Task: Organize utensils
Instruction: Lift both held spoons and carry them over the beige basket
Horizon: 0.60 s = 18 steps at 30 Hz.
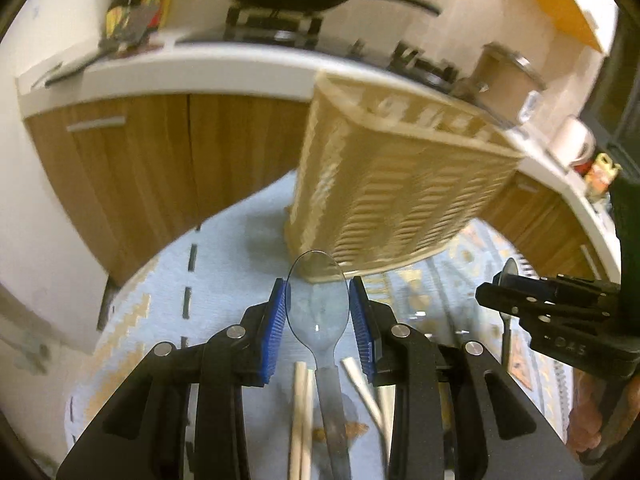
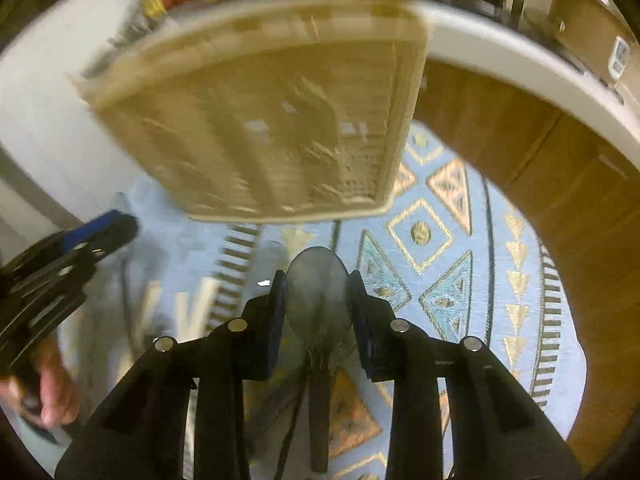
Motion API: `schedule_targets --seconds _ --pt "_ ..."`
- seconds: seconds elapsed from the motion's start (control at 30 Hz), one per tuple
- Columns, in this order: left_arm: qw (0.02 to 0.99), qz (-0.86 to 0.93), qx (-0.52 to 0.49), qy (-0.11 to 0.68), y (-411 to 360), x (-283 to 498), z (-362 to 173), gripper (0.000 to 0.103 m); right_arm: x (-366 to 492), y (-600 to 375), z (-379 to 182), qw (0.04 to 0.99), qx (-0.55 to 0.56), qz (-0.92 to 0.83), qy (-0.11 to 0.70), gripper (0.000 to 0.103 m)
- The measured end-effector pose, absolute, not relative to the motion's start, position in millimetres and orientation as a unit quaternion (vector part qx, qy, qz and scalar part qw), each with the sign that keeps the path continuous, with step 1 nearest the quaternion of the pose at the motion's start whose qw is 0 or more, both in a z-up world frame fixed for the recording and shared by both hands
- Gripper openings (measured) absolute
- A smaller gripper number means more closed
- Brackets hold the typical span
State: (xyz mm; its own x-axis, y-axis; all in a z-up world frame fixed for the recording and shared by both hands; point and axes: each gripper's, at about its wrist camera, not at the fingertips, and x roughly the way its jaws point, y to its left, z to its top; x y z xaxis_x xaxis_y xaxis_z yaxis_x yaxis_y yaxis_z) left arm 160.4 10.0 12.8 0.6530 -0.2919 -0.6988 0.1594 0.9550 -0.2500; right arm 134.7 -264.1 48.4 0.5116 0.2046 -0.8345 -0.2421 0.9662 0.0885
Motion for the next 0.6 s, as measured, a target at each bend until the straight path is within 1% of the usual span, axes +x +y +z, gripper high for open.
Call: schedule_targets --seconds 0.13,0.23,0.33,0.43,0.6 --pt "0.919 -0.151 -0.083 0.356 10 141 40 0.030 88 -274 81 0.901 -0.015 0.148 0.407 0.028" --pt "0.928 -0.170 -0.090 0.318 12 128 67 0.029 76 -268 106 0.919 -0.004 0.155 0.363 0.027" --pt "0.937 -0.176 -0.098 0.285 10 121 88 0.029 65 -256 113 0.935 0.010 0.150 0.320 0.027" --pt "0.946 -0.182 -0.101 0.250 9 116 110 0.029 69 -246 133 0.951 0.021 0.148 0.271 0.027" --pt "0.961 -0.185 -0.086 0.187 3 121 160 0.029 97 -235 166 0.962 0.026 0.147 0.231 0.027"
